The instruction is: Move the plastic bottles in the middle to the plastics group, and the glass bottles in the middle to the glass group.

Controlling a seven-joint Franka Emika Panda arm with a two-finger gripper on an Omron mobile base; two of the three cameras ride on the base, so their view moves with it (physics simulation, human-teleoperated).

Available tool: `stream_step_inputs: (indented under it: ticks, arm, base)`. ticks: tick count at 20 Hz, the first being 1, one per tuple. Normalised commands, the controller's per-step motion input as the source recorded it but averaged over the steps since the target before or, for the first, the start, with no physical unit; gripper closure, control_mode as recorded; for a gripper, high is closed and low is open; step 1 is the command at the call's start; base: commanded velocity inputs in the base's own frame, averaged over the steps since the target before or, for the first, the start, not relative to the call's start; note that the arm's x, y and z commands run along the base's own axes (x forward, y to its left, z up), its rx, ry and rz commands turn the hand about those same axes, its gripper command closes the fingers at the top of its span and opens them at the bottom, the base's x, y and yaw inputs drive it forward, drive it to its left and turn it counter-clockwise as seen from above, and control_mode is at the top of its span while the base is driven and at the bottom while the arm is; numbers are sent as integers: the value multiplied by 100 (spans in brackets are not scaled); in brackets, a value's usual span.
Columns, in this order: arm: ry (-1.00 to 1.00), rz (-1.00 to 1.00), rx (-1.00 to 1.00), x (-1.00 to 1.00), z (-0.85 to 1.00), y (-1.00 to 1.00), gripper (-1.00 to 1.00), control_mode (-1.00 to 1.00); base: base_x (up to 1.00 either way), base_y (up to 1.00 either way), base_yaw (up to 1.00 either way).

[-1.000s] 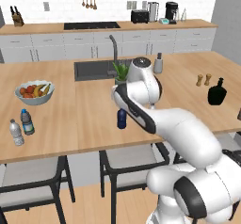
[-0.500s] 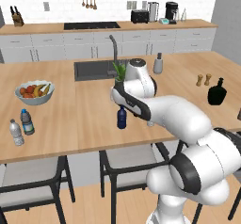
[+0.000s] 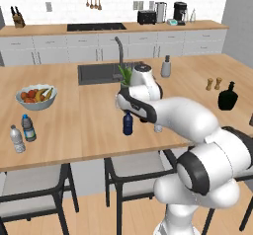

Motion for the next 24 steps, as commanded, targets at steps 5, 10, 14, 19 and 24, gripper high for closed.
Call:
stream_step_inputs:
  ticks: [5, 10, 14, 19, 24]
  arm:
    - [4, 3, 0, 7, -17, 0, -100, -100]
    - [2, 5, 0, 15, -20, 0, -100, -100]
    - [0, 4, 0, 28, -6, 0, -100, -100]
    - [0, 1, 0, 36, 0, 0, -100, -100]
    - [0, 1, 0, 33, -4, 0, -100, -100]
  base:
    - [0, 0, 0]
    - [0, 0, 0]
    - [0, 0, 0]
    - [0, 0, 0]
    - [0, 0, 0]
